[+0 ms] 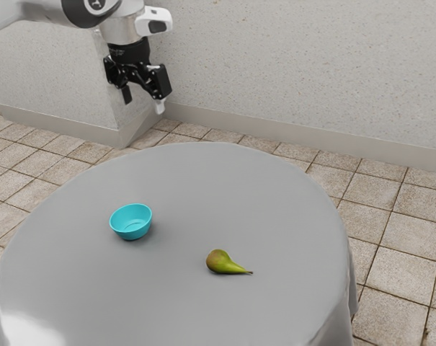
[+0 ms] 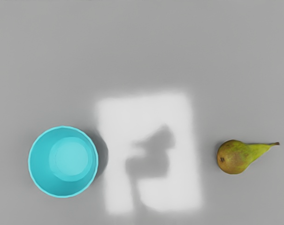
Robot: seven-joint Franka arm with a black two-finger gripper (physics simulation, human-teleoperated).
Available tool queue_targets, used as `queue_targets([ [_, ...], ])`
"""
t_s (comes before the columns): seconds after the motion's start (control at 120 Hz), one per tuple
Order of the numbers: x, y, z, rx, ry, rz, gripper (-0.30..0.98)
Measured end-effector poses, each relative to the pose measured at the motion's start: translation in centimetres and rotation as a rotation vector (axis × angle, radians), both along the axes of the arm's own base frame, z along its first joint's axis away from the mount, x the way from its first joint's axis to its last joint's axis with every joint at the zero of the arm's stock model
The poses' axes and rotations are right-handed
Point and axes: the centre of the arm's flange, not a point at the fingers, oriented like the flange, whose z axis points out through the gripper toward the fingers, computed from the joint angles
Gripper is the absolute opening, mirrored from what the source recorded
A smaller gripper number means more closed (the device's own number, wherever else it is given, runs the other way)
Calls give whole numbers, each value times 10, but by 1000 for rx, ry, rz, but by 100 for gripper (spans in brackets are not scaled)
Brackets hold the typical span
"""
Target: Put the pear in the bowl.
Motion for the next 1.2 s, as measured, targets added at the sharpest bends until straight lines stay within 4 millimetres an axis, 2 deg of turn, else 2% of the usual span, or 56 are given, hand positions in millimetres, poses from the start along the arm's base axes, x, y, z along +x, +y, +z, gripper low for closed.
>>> queue_targets([
  [0.133,1,7,-2,2,0,6,69],
  [0.167,4,7,-11,5,14,5,69],
  [0.233,13,-1,-42,12,54,-8,69],
  [0.342,11,-40,-96,52,116,-90,69],
  [0.517,-22,-122,-151,113,159,-389,69],
  [0.567,-30,-138,-166,83,175,-474,69],
  [0.825,-42,-144,-220,-38,168,-765,69],
  [0.95,-50,-159,-230,-43,159,-901,69],
  [1.2,-58,-160,-247,-55,207,-1036,69],
])
